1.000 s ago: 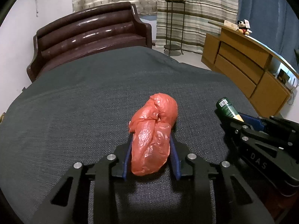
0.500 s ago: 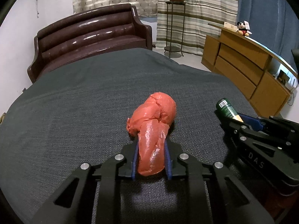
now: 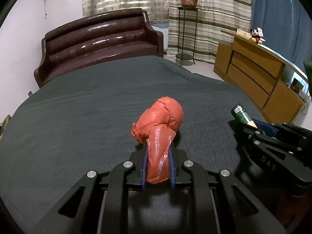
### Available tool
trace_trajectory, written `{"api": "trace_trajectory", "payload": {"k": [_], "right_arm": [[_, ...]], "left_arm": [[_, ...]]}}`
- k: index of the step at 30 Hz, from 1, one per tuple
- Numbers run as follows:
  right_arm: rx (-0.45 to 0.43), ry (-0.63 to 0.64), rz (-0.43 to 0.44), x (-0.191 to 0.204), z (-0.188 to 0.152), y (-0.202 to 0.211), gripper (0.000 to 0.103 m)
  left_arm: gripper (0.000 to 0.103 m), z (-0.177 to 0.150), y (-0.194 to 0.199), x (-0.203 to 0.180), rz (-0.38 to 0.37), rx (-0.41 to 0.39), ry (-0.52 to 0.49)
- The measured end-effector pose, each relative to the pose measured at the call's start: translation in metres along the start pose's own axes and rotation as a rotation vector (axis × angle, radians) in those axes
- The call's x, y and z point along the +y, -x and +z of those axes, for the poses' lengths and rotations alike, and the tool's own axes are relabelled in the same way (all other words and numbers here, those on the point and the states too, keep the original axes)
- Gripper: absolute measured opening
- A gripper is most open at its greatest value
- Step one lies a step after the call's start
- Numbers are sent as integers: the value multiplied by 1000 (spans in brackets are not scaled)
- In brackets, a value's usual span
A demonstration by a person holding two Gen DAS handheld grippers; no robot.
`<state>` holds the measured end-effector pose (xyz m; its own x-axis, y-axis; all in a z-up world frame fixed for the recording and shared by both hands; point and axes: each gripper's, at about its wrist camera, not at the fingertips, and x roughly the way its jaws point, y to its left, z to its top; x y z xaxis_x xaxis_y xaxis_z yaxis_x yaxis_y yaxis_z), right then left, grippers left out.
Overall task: Collect trash
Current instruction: 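Carry the red bag and green can over the black bin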
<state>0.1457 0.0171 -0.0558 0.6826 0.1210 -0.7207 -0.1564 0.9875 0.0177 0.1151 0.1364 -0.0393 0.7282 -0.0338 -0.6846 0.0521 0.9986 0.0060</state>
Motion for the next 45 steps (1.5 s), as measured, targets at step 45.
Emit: {"api": "trace_trajectory", "payload": {"k": [45], "right_arm": [[-124,-99,-165,-121,-49,105,23]], "left_arm": [[17,-6,61,-127,-165,-159,-130]]}}
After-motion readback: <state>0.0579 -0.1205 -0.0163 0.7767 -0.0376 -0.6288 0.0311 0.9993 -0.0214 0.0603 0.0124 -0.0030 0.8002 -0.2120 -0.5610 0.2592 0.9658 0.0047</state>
